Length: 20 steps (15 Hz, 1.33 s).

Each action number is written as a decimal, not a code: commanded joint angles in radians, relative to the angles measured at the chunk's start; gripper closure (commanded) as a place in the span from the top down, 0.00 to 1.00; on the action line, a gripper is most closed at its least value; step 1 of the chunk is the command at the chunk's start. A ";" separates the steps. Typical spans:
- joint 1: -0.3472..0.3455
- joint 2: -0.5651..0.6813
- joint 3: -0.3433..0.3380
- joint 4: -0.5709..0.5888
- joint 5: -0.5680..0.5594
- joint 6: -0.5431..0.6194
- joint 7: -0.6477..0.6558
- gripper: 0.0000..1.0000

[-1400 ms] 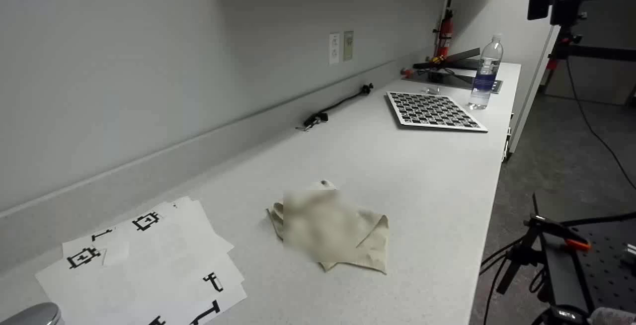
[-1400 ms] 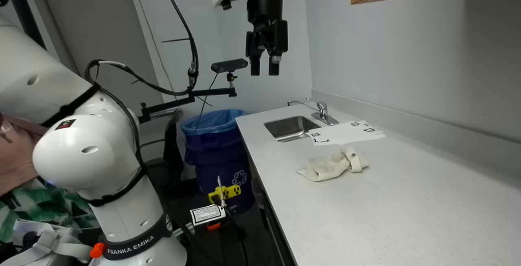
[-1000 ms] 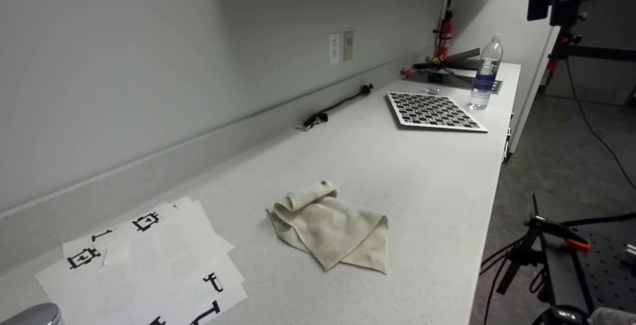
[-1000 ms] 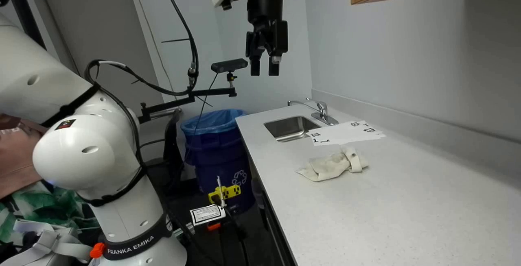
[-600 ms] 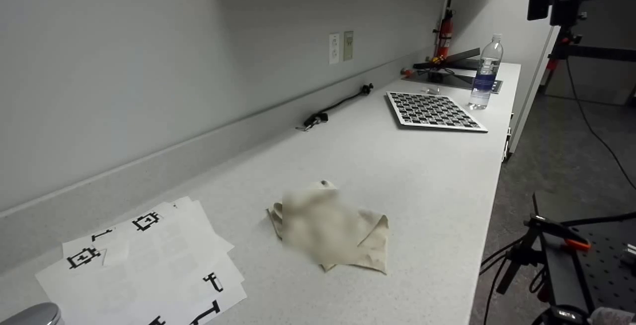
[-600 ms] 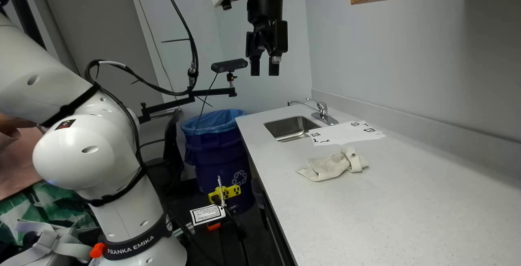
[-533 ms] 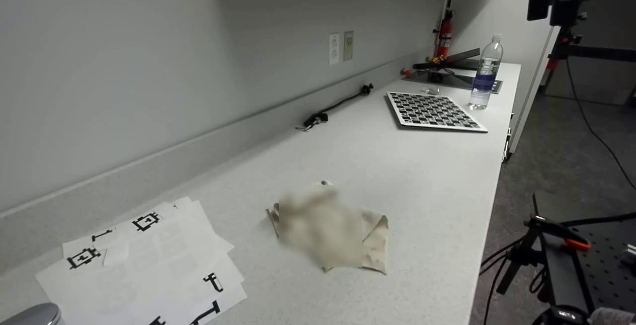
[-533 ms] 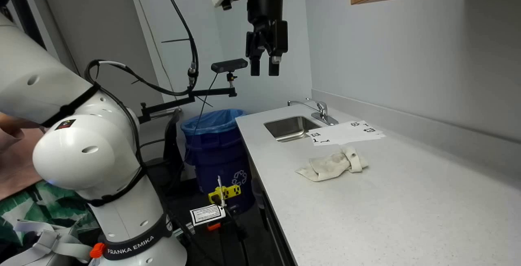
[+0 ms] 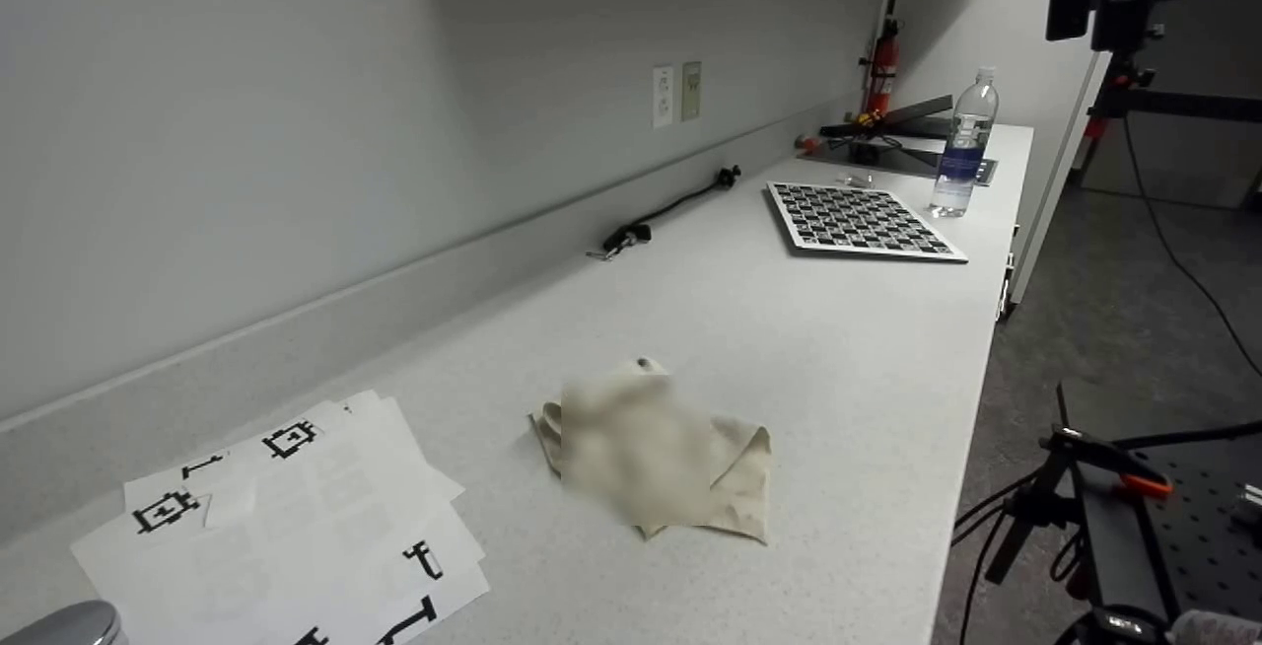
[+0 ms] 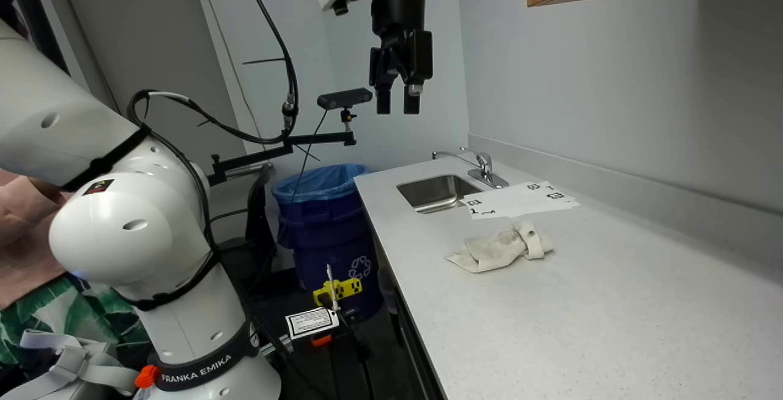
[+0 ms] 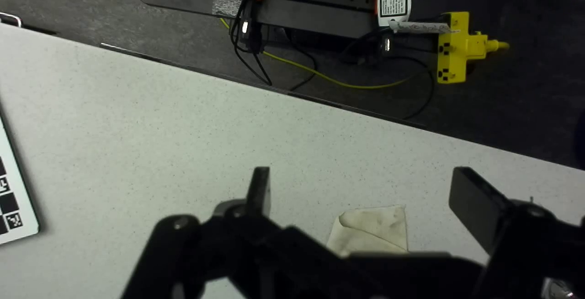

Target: Wipe the countertop with the towel

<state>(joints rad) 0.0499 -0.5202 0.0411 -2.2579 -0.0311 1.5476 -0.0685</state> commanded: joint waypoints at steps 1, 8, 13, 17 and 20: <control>0.004 0.001 -0.003 0.003 -0.001 -0.003 0.002 1.00; 0.004 0.001 -0.003 0.003 -0.001 -0.003 0.002 1.00; 0.010 0.023 -0.004 0.008 -0.008 0.001 -0.024 1.00; 0.017 0.072 0.004 0.004 -0.005 0.002 -0.027 1.00; 0.028 0.117 0.009 -0.011 0.005 0.010 -0.029 1.00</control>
<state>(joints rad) 0.0632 -0.4443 0.0453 -2.2605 -0.0320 1.5399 -0.0766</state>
